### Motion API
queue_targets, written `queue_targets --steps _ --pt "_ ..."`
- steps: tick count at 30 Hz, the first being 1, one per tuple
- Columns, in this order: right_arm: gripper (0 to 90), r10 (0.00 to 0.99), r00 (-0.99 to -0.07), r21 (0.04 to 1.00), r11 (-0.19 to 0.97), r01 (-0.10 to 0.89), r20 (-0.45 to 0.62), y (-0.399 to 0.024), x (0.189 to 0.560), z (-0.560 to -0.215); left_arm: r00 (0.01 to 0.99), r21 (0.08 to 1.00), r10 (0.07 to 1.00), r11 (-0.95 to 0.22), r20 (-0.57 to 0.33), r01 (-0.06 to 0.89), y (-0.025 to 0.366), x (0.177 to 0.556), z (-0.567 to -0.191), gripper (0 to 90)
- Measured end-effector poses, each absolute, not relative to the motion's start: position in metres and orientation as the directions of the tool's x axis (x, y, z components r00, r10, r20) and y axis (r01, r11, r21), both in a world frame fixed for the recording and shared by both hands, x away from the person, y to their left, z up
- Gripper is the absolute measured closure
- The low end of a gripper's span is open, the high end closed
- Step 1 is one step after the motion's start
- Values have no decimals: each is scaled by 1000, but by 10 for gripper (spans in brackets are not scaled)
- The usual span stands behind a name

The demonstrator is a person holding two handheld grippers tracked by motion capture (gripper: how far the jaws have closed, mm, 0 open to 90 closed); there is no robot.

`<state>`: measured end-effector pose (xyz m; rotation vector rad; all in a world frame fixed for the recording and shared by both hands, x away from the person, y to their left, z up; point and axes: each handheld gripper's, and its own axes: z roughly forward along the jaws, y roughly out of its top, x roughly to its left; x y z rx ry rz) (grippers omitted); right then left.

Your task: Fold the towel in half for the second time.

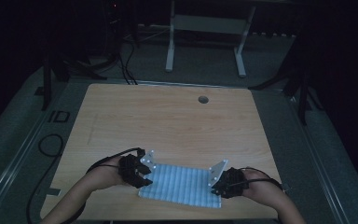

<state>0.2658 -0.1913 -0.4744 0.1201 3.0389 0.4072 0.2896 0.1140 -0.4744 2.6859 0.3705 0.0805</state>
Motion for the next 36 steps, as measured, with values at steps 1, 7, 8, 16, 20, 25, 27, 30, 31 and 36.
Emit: queue_targets --steps 1,7,8,16,20,25,27,30,31,36 --pt "820 84 -995 245 967 66 -61 -189 266 -481 962 414 273 -875 -5 250 112 291 -477 590" --pt "828 114 -993 210 972 105 -31 -187 279 -511 959 343 280 -897 -46 279 99 298 -512 581" --pt "829 119 -993 224 968 112 -18 -188 282 -511 956 345 289 -893 -58 290 98 299 -516 581" --pt "832 179 -984 251 953 170 -12 -201 313 -512 941 378 335 -865 -52 329 99 313 -517 568" --pt "831 211 -977 261 945 198 -23 -204 328 -513 932 391 358 -851 -58 351 98 327 -519 568" --pt "831 242 -970 255 940 225 -35 -207 350 -513 920 408 385 -830 -72 380 97 344 -520 568" --pt "831 251 -967 250 939 236 -32 -207 360 -513 919 405 388 -830 -78 384 96 351 -520 568" --pt "831 271 -962 239 937 257 -29 -206 373 -512 916 394 394 -832 -77 391 93 358 -520 568" --pt "831 276 -961 234 936 263 -28 -205 376 -512 916 387 393 -835 -78 391 93 360 -520 568" --pt "825 275 -961 191 944 270 -1 -200 385 -510 922 358 377 -852 -87 382 90 365 -519 568"
